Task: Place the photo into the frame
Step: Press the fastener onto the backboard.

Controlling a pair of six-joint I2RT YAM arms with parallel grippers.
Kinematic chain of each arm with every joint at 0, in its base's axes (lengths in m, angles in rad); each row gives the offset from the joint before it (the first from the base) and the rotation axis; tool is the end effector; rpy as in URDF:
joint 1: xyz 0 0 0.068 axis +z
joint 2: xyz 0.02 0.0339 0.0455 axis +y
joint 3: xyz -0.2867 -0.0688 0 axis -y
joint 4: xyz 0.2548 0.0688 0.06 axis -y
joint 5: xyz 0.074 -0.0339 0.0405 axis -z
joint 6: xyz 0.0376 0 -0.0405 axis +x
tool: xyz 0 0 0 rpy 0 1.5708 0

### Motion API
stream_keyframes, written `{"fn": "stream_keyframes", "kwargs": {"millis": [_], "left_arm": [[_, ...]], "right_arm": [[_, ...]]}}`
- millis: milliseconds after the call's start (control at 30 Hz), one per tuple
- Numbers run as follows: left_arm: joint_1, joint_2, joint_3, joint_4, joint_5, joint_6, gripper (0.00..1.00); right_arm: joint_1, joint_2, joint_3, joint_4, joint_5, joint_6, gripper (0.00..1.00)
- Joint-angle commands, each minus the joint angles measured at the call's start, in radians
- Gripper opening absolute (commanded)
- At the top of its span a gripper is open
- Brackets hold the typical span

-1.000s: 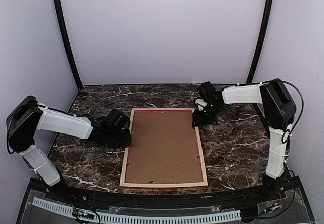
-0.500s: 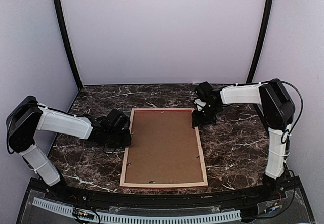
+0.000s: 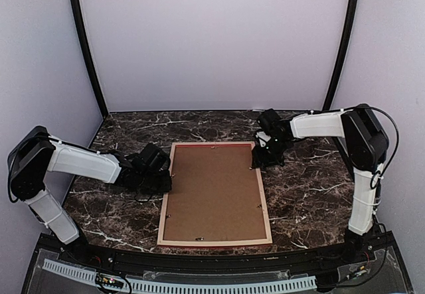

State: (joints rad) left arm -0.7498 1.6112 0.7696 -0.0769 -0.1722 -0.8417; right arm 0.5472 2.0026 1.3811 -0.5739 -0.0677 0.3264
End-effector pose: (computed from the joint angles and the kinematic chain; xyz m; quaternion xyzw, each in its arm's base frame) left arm 0.2338 -0.2089 0.1617 -0.0709 0.9415 -0.1710 0.2816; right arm 0.3599 0.2222 0.1706 -0.1145 0.9752 0.1090 0.1549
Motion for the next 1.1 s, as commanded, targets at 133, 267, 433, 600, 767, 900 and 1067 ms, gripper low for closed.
{"fn": "stream_keyframes", "kwargs": {"millis": [133, 267, 433, 600, 767, 900, 1067], "left_arm": [[-0.001, -0.010, -0.033, -0.076, 0.019, -0.045, 0.00], [-0.001, -0.010, -0.035, -0.075, 0.020, -0.045, 0.00], [0.000, -0.011, -0.036, -0.072, 0.024, -0.045, 0.00], [-0.001, -0.006, -0.035, -0.068, 0.028, -0.042, 0.00], [-0.001, -0.007, -0.033, -0.071, 0.028, -0.042, 0.00], [-0.002, -0.008, -0.034, -0.072, 0.029, -0.042, 0.00], [-0.001, -0.018, -0.040, -0.071, 0.026, -0.045, 0.00]], "right_arm": [[0.011, -0.054, -0.048, 0.000, -0.035, 0.011, 0.53], [0.011, -0.050, -0.054, 0.011, -0.050, 0.008, 0.53], [0.016, -0.047, -0.050, 0.028, -0.073, 0.007, 0.53], [0.017, -0.030, -0.033, 0.043, -0.093, 0.002, 0.53], [0.017, 0.005, -0.005, 0.045, -0.084, -0.006, 0.53], [0.017, 0.031, 0.022, 0.052, -0.074, -0.008, 0.53], [0.015, 0.048, 0.037, 0.063, -0.070, -0.006, 0.53]]}}
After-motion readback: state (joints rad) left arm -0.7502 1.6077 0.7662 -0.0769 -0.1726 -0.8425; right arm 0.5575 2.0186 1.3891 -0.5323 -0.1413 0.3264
